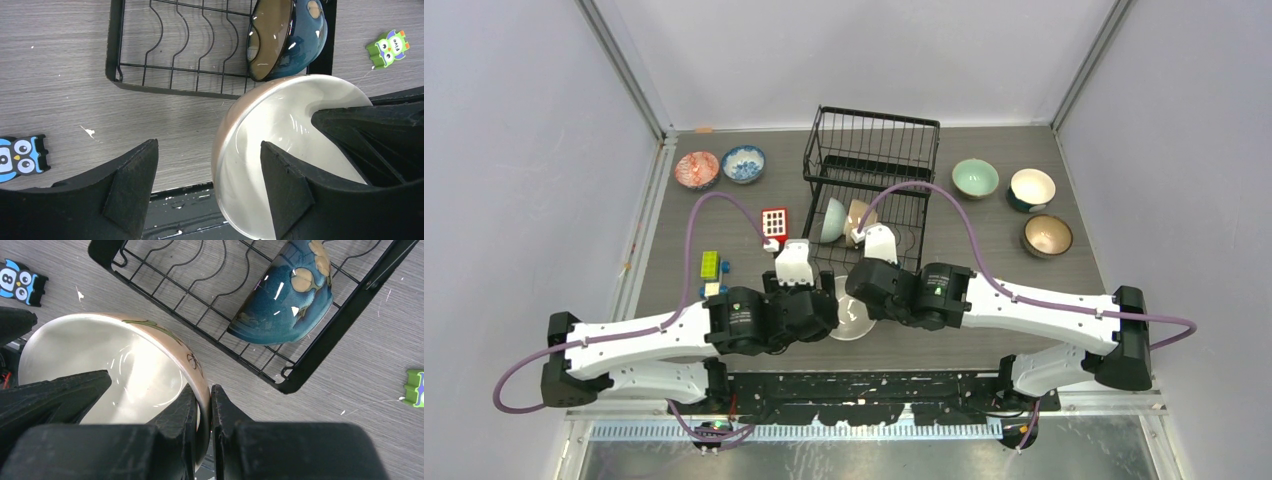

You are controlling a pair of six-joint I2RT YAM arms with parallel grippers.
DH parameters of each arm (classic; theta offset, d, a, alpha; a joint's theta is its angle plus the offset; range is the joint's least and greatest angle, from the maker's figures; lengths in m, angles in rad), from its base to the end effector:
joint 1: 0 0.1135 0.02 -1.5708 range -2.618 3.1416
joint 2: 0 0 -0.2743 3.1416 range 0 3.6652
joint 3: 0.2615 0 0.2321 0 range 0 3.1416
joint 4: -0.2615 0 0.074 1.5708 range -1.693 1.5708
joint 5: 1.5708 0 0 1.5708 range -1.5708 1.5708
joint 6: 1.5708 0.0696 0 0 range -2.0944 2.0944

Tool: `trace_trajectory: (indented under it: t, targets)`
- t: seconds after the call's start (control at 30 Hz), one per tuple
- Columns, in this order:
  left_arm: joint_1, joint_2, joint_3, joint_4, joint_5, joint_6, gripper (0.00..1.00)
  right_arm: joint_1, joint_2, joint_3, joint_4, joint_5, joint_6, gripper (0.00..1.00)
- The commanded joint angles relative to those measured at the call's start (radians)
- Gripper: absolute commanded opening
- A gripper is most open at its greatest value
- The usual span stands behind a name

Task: Unload the bowls from the dish rack
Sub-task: Place the bowl at the center of the board.

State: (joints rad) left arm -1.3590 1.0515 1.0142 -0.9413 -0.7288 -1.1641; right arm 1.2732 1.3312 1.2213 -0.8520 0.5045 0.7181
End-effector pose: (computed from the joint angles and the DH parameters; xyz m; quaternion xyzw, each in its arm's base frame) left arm 0.0832 -0.1667 0.2988 -0.0165 0.8996 -0.1560 0.4077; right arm 0.1088 0.2402 0.3043 -0.1812 0.9090 0.1141 0.3577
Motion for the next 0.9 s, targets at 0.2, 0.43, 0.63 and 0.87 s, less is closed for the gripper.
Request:
trace_trajectory:
  t: [0.2, 0.43, 0.63, 0.87]
  targets:
    - [0.005, -0.041, -0.026, -0.006, -0.059, -0.055, 0.71, -0.044, -0.040, 0.018, 0.121, 0.019, 0.108, 0.01]
    - [0.007, -0.037, -0.044, 0.015, -0.064, -0.060, 0.58, -0.057, -0.040, 0.006, 0.139, 0.000, 0.125, 0.01]
    - [0.011, -0.033, -0.041, 0.042, -0.085, -0.062, 0.57, -0.057, -0.024, 0.011, 0.140, -0.005, 0.129, 0.01]
    - [0.036, -0.035, -0.039, 0.052, -0.109, -0.092, 0.55, -0.057, -0.014, 0.018, 0.134, 0.006, 0.123, 0.01]
